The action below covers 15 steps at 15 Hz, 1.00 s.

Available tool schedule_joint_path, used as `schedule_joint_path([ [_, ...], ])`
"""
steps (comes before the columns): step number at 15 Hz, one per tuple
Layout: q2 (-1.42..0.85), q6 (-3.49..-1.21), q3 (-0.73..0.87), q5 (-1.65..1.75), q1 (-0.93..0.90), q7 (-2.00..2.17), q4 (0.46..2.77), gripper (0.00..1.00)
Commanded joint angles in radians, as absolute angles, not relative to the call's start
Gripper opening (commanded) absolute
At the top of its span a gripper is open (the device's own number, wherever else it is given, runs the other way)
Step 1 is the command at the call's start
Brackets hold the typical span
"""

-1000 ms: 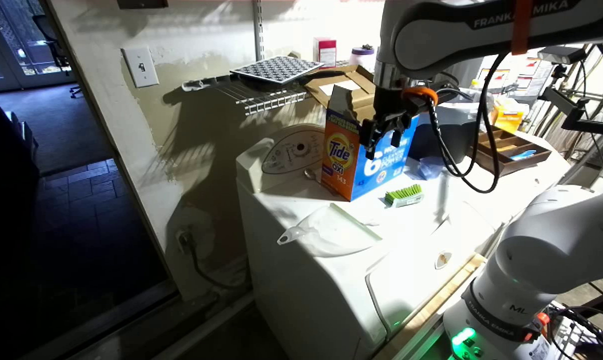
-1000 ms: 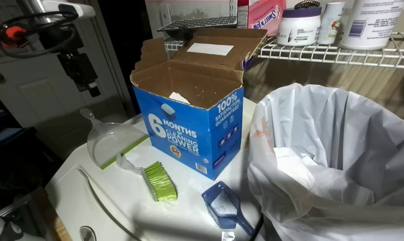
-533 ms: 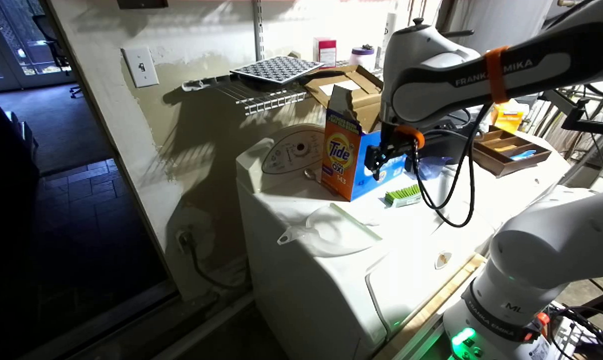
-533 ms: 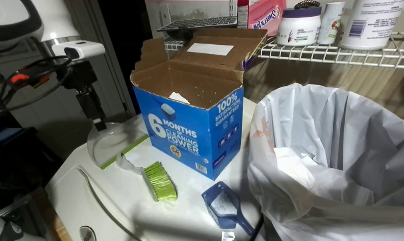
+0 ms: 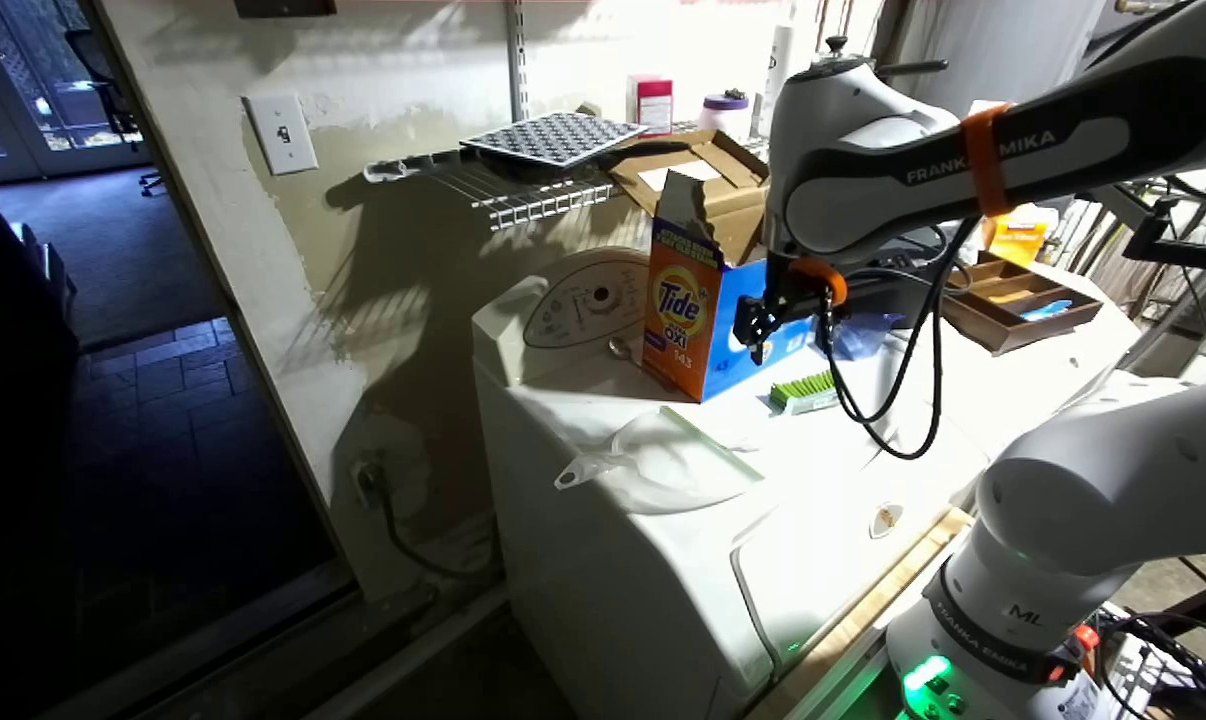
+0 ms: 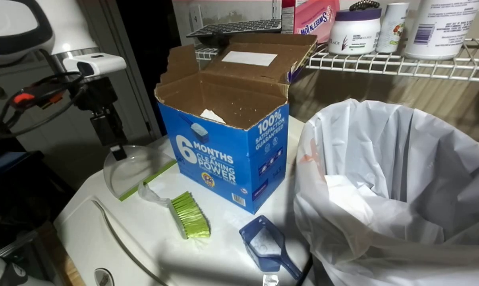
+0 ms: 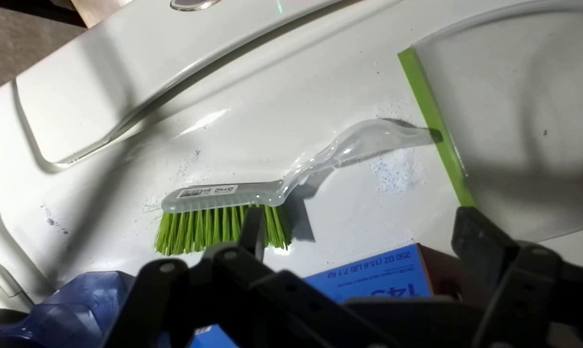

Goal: Hang the small brush on the top rack

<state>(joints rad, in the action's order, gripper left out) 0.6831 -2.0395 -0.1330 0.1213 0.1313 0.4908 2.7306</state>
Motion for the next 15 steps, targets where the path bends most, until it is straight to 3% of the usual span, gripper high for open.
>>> schedule_joint_path([
  [1,0.637,-2.121,-0.154,0.171,0.205,0.599,2.750,1.00],
  [11,0.376,-2.240,-0.108,0.144,0.251,0.864,2.750,1.00],
  [15,0.370,-2.235,-0.086,0.159,0.233,0.865,2.752,1.00],
])
